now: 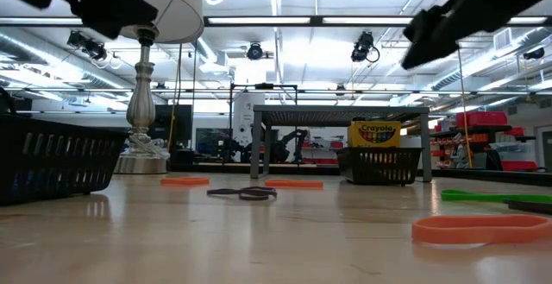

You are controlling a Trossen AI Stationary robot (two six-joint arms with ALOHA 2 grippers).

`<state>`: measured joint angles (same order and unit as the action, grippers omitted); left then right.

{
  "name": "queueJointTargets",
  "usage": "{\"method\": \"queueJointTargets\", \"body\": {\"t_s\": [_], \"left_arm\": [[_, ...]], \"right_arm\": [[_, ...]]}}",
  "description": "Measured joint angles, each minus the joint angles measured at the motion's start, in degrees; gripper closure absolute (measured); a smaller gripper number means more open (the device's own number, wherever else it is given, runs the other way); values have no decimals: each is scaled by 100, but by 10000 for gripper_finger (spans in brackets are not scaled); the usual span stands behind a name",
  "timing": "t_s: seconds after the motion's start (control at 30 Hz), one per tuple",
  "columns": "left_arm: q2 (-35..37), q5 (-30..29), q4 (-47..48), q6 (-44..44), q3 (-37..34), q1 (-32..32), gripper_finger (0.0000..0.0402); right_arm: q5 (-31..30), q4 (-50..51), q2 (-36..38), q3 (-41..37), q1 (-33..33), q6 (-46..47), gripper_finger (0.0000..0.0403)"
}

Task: Pick & Place Office Desk Supplies
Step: Put the green rubber band into the yellow bin

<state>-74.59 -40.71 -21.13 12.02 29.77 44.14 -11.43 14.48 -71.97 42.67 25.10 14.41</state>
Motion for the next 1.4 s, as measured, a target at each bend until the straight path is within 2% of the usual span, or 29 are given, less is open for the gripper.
{"method": "queueJointTargets", "body": {"t_s": [0.1, 0.23, 0.37, 0.63, 0.8, 0.9, 1.07, 1.17, 1.3, 1.4], "left_arm": [[-4, 0, -746, -147, -358, -59, 136], [-4, -44, -1843, -572, -743, -118, 136], [-4, -83, -2357, -949, -923, -226, 136], [-4, -66, -2370, -1122, -931, -452, 136], [-4, -38, -2391, -1162, -931, -486, 136], [-4, -39, -2360, -1164, -930, -486, 136], [-4, -38, -2349, -1164, -930, -487, 136], [-4, -37, -2349, -1164, -930, -485, 136], [-4, 26, -2349, -1160, -930, -485, 136], [-4, 28, -2328, -1099, -930, -485, 136]], "right_arm": [[150, 946, -207, 312, 149, 478, 154], [605, 1116, -744, 361, 319, 983, 156], [865, 1023, -1288, 366, 458, 1199, 156], [890, 961, -2218, 390, 497, 1275, 156], [825, 944, -2421, 419, 497, 1301, 159], [745, 951, -2417, 416, 507, 1323, 178], [723, 1154, -2421, 549, 549, 1267, 238], [896, 1500, -2449, 761, 546, 1232, 265], [921, 1860, -2448, 1006, 531, 1174, 275], [901, 1946, -2448, 1107, 489, 1170, 259]]}}
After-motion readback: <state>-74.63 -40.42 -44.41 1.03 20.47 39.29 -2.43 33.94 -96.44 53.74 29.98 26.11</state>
